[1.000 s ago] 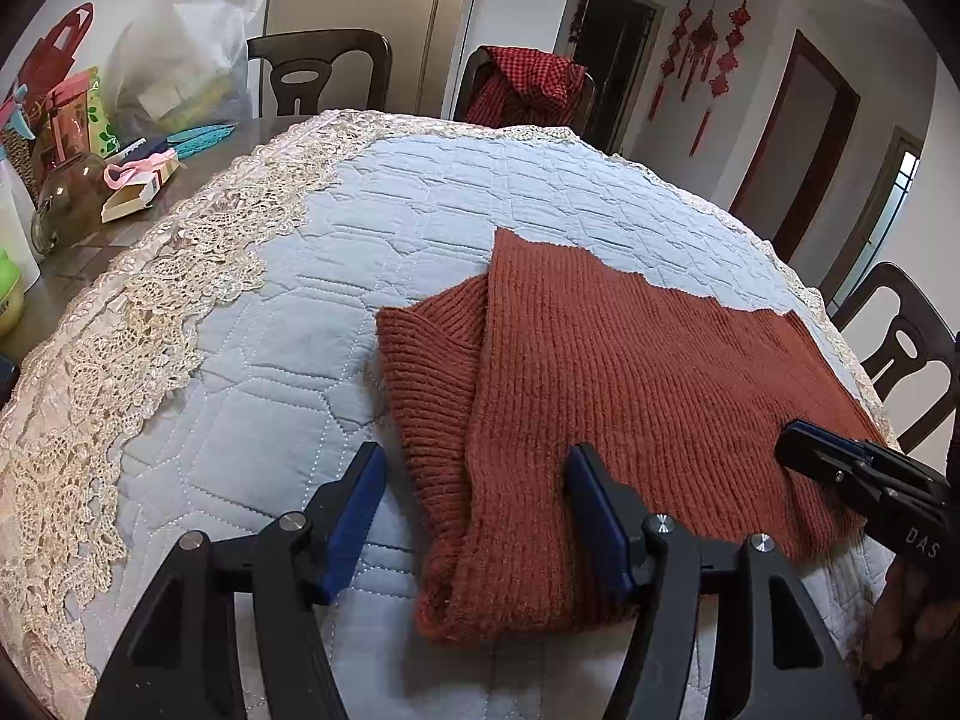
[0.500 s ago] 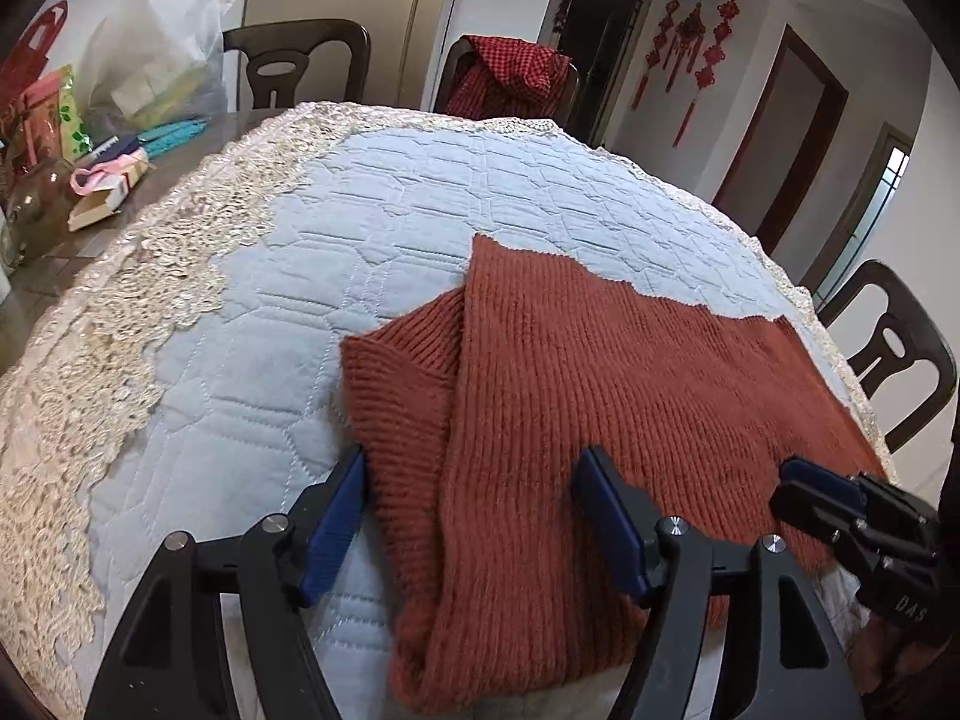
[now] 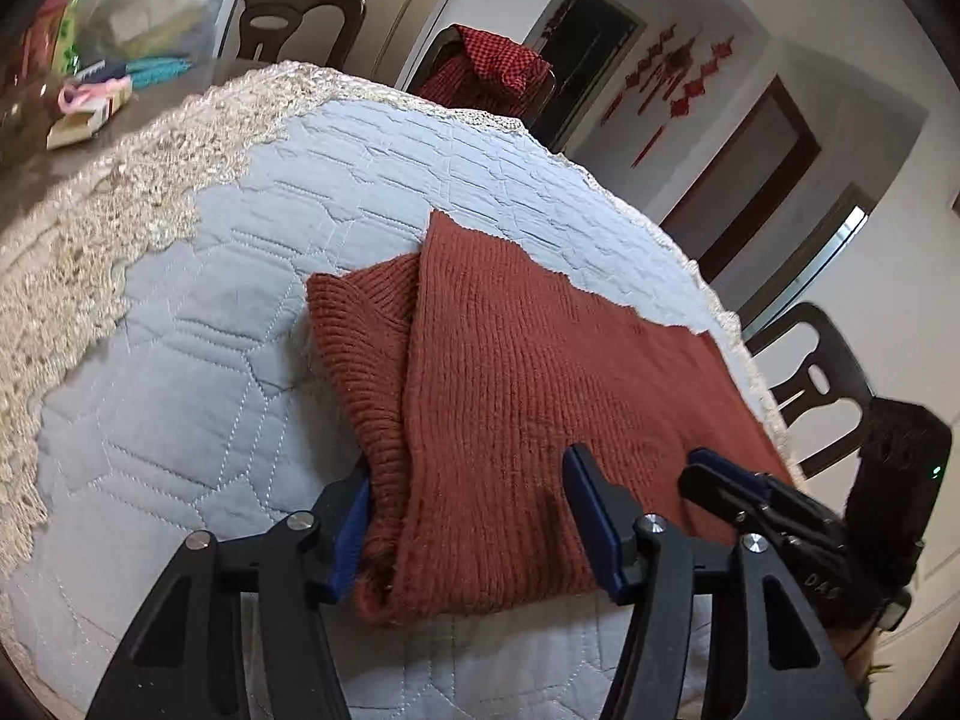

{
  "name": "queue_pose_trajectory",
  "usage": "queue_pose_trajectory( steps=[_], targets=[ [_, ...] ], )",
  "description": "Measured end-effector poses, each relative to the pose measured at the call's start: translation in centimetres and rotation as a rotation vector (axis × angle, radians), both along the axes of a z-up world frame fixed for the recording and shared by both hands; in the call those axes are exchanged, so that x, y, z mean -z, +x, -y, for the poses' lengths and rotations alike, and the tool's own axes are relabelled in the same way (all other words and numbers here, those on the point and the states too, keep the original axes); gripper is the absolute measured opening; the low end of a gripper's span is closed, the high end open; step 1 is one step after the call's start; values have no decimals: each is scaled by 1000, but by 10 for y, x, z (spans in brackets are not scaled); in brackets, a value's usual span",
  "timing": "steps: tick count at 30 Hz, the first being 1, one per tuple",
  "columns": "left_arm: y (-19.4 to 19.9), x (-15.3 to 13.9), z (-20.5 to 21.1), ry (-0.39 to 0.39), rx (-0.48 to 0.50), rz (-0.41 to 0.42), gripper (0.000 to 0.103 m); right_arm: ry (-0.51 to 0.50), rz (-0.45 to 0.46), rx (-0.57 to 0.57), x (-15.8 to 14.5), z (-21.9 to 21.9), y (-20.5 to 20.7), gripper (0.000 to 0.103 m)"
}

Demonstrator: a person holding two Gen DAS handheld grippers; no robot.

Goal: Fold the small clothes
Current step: 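Grasp the ribbed side edge with the left tool and lift it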

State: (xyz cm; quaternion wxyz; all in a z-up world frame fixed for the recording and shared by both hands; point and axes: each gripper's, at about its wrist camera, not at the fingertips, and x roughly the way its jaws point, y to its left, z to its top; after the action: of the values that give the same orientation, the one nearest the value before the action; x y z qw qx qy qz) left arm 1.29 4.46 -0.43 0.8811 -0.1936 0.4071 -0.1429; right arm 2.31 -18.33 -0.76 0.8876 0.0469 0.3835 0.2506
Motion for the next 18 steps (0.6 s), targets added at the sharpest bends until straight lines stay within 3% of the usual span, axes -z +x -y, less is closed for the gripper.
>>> queue_pose_trajectory(
  steps=[5,8,13,18],
  targets=[
    [7,-1,11,68,-1,9,52,6,-1,-1,0,0,0,36],
    [10,-1,16,125,-11,13,43,5,-1,0,0,0,0,36],
    [8,-4,16,153,-21,23,25,6,-1,0,0,0,0,36],
    [5,-10,16,158,-19,37,22,1,1,1,-1,-1,-1,36]
  ],
)
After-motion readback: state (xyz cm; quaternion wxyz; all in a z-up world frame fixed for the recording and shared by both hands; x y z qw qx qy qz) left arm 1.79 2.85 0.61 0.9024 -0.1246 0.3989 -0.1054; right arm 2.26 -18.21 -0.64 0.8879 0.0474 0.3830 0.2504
